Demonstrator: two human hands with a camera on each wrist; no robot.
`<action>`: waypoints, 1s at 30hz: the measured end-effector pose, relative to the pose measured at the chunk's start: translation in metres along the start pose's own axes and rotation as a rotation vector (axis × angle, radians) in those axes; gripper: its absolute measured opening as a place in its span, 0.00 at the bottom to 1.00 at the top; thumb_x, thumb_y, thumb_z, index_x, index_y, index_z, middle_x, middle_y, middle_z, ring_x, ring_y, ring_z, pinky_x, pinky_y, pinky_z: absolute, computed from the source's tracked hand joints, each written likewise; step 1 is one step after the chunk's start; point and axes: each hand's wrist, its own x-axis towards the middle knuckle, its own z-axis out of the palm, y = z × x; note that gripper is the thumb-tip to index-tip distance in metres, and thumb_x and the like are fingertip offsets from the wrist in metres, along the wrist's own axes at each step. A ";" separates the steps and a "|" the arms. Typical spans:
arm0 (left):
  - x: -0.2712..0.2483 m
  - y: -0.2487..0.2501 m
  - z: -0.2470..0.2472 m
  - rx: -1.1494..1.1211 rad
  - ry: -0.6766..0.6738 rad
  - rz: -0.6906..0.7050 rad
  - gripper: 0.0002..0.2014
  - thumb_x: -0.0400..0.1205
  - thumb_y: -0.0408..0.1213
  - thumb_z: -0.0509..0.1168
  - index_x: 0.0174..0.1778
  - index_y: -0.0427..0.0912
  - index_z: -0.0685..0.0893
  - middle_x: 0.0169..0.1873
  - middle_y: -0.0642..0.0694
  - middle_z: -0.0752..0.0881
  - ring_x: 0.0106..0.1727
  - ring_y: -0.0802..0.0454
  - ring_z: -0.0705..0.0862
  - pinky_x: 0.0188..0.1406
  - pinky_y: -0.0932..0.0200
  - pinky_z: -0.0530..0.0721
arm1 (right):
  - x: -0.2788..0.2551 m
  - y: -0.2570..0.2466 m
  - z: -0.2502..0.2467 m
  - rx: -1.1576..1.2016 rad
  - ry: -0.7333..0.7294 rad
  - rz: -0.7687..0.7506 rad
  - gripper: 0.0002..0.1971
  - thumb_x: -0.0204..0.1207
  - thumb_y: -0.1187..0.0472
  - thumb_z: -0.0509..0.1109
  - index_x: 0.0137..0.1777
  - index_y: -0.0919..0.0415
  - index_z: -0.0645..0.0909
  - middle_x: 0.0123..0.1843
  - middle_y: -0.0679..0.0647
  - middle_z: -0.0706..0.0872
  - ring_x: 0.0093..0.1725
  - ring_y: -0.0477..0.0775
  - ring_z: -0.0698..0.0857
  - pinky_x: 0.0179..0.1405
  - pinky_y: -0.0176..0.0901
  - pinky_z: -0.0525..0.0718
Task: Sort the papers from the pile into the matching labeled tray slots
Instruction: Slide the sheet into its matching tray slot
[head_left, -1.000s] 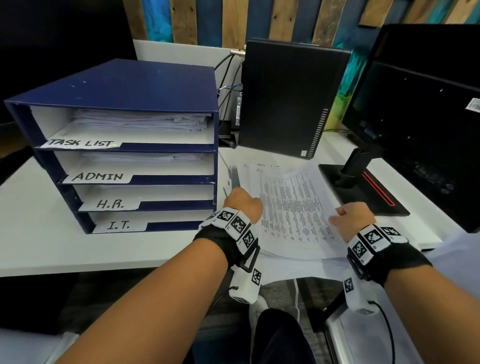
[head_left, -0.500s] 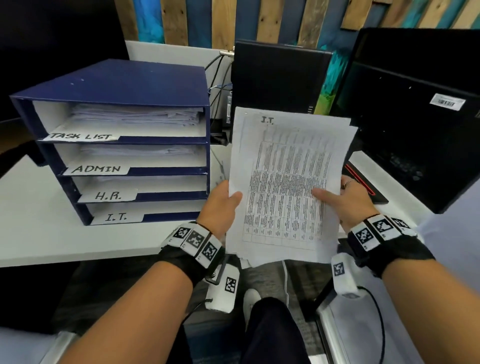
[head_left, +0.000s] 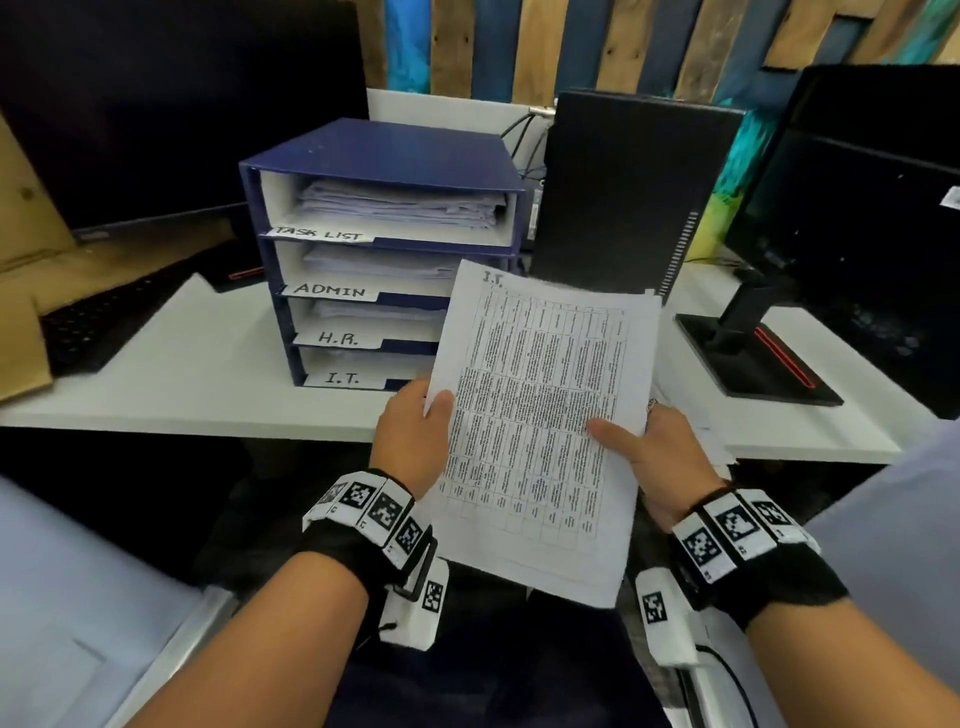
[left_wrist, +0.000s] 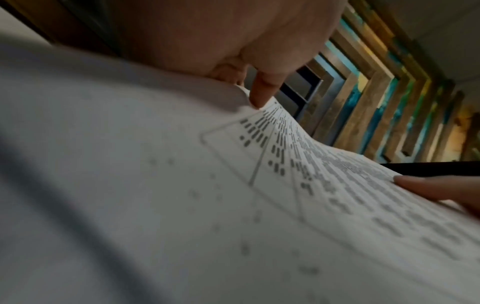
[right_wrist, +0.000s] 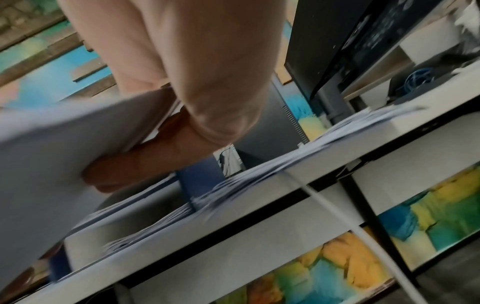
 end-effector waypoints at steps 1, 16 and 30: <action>-0.002 -0.008 -0.007 -0.015 0.014 -0.055 0.11 0.87 0.39 0.57 0.48 0.44 0.84 0.43 0.49 0.88 0.43 0.50 0.86 0.38 0.58 0.80 | -0.002 0.003 0.008 0.014 -0.031 0.025 0.13 0.78 0.70 0.74 0.60 0.56 0.87 0.57 0.52 0.93 0.57 0.55 0.92 0.62 0.59 0.87; 0.005 -0.072 -0.112 0.265 0.150 -0.406 0.18 0.83 0.31 0.58 0.26 0.40 0.69 0.25 0.45 0.72 0.27 0.48 0.71 0.28 0.60 0.66 | 0.006 0.031 0.129 0.038 -0.226 0.338 0.11 0.79 0.72 0.73 0.60 0.67 0.86 0.56 0.63 0.92 0.54 0.62 0.92 0.56 0.60 0.90; 0.064 -0.032 -0.124 -0.047 -0.069 -0.573 0.06 0.84 0.34 0.61 0.46 0.35 0.78 0.32 0.37 0.87 0.21 0.48 0.83 0.17 0.64 0.78 | 0.079 0.001 0.146 -0.178 0.101 0.212 0.04 0.77 0.66 0.72 0.43 0.57 0.85 0.50 0.58 0.91 0.54 0.64 0.90 0.63 0.64 0.86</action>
